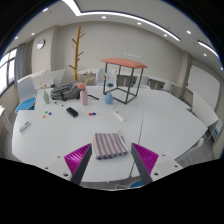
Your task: Fold towel
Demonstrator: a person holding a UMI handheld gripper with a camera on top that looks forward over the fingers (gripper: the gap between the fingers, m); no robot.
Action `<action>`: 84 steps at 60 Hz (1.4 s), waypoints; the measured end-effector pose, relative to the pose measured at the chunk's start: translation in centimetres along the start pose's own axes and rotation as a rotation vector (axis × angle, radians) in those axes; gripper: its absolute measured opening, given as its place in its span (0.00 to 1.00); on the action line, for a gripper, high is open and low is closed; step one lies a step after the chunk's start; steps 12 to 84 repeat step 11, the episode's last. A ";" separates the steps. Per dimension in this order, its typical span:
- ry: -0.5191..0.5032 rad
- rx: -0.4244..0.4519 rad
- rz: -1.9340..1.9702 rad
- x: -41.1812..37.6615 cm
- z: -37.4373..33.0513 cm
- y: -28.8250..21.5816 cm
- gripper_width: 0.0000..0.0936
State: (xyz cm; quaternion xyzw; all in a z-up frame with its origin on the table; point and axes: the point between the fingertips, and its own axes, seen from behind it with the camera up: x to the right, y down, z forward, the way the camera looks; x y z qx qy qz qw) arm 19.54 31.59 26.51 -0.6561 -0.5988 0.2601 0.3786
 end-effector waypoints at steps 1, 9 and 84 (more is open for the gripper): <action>-0.008 -0.002 0.006 -0.3 -0.1 0.1 0.91; -0.010 -0.009 0.000 -0.9 -0.5 0.8 0.91; -0.006 -0.005 -0.005 -0.9 -0.5 0.8 0.91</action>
